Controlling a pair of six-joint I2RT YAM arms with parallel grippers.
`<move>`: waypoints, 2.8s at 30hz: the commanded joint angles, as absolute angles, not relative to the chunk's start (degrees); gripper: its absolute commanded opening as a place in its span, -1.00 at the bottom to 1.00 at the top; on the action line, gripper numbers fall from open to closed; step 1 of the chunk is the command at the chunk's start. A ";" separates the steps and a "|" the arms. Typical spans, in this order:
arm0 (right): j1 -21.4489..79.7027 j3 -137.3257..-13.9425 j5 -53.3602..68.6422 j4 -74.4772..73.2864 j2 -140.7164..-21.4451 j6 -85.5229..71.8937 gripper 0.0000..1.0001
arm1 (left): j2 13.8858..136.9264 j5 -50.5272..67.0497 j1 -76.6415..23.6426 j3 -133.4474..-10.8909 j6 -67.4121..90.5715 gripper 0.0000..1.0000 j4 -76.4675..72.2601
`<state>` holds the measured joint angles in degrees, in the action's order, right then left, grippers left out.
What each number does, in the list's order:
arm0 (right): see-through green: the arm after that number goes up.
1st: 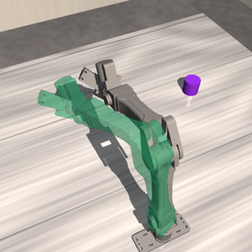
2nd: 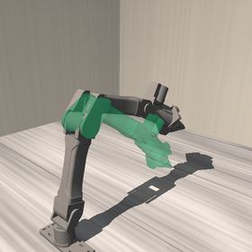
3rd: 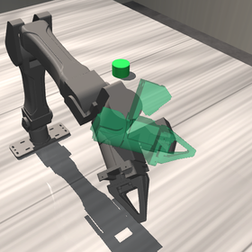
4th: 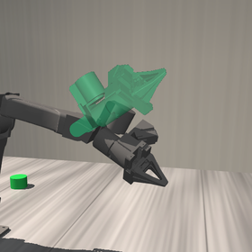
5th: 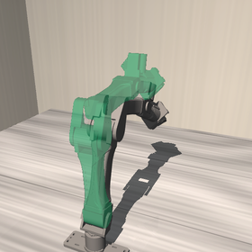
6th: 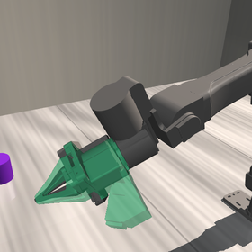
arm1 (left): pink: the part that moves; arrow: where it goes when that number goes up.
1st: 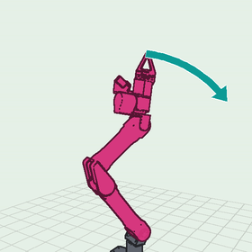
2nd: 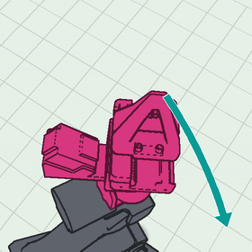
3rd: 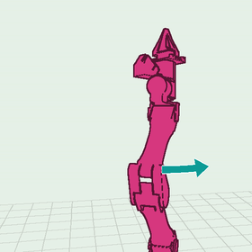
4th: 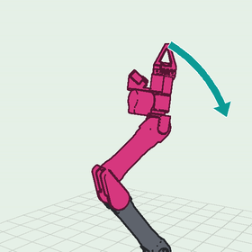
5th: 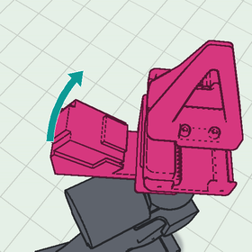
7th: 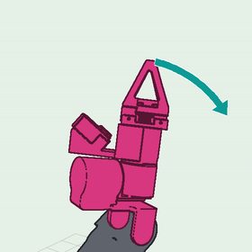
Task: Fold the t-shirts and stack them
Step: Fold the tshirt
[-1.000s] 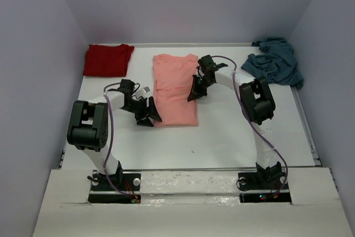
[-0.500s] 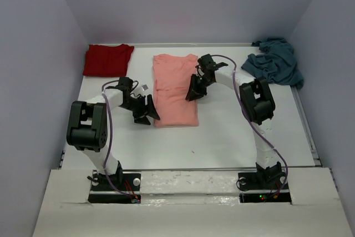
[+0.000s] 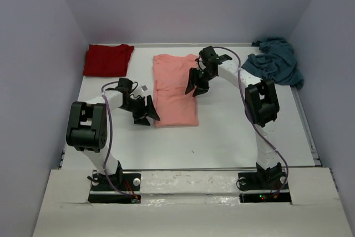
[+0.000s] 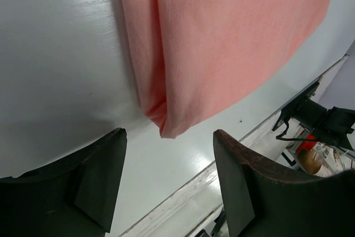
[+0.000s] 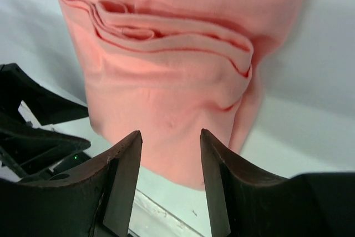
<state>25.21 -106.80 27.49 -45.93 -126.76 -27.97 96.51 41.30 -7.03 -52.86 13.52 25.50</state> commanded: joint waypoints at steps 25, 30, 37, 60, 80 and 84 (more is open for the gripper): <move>24.52 -58.10 34.81 -17.42 -104.68 -43.85 0.22 | 94.30 41.57 -6.33 -47.46 19.34 0.52 16.09; 25.13 -55.99 34.54 -11.71 -106.17 -45.44 0.22 | 95.36 41.75 -6.33 -47.90 20.30 0.52 14.77; 27.51 -56.34 32.08 -10.02 -107.67 -46.76 0.06 | 95.54 41.48 -6.33 -47.90 20.66 0.51 14.33; 28.13 -60.64 29.18 -16.08 -108.72 -44.56 -1.00 | 93.96 41.04 -6.33 -45.44 20.83 0.44 14.33; 28.13 -62.84 28.22 -21.96 -107.50 -41.93 -1.00 | 95.02 43.86 -6.33 -44.03 19.78 -0.54 14.76; 28.13 -63.19 26.55 -26.88 -104.51 -39.56 -1.00 | 92.03 43.95 -6.33 -43.86 20.39 -0.54 17.04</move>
